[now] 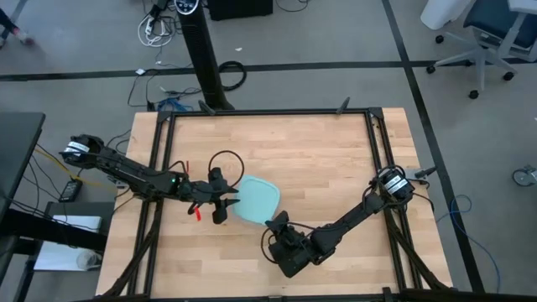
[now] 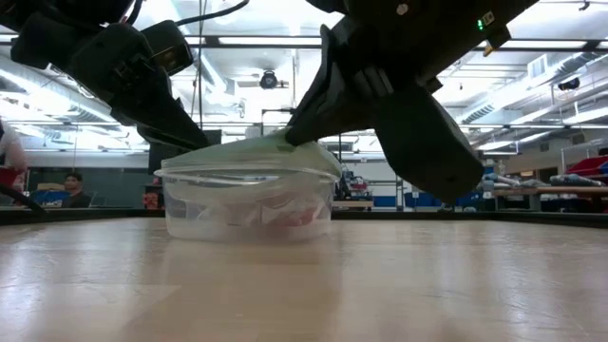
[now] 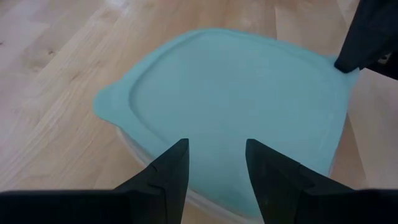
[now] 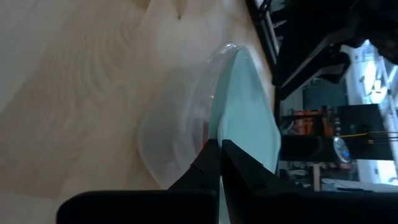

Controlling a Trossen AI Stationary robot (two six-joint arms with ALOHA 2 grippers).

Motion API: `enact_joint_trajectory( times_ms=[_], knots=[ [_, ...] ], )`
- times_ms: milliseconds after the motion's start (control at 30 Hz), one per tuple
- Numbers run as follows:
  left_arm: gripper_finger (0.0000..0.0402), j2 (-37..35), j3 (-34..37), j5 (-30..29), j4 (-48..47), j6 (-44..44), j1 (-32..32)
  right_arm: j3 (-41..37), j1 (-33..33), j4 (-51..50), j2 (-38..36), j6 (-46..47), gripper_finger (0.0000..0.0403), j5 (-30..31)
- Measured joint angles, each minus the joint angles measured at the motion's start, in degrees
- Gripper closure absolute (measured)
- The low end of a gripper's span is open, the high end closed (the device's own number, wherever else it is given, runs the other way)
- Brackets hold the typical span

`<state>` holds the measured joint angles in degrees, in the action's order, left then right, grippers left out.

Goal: Roll bandage
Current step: Close the transparent tupperware

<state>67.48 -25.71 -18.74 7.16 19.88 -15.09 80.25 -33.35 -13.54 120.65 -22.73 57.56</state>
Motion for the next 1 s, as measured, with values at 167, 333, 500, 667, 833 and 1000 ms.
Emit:
enact_joint_trajectory(
  times_ms=[167,333,500,667,833,1000],
  knots=[
    [0.0239,0.0,0.0,0.0,0.09,-0.04,0.0,0.0,0.38,0.11,0.05,2.02,0.04,-0.03],
    [0.0239,0.0,0.0,0.0,0.13,-0.07,0.0,0.0,0.21,1.16,0.05,1.87,0.0401,2.86],
    [0.0239,0.0,0.0,0.0,0.47,-0.08,0.0,0.0,0.09,4.62,0.05,-2.04,0.0401,2.68],
    [0.0239,0.0,0.0,-0.01,1.79,-0.09,0.0,0.0,0.33,7.49,0.05,-5.04,0.0401,2.62],
    [0.0239,0.0,0.0,-0.02,1.85,-0.09,0.0,0.0,0.44,7.9,0.05,-7.1,0.0401,2.45],
    [0.0239,0.0,0.0,0.0,-0.73,0.24,0.0,0.01,0.79,7.86,0.05,-4.65,0.0401,-1.59]
  ],
)
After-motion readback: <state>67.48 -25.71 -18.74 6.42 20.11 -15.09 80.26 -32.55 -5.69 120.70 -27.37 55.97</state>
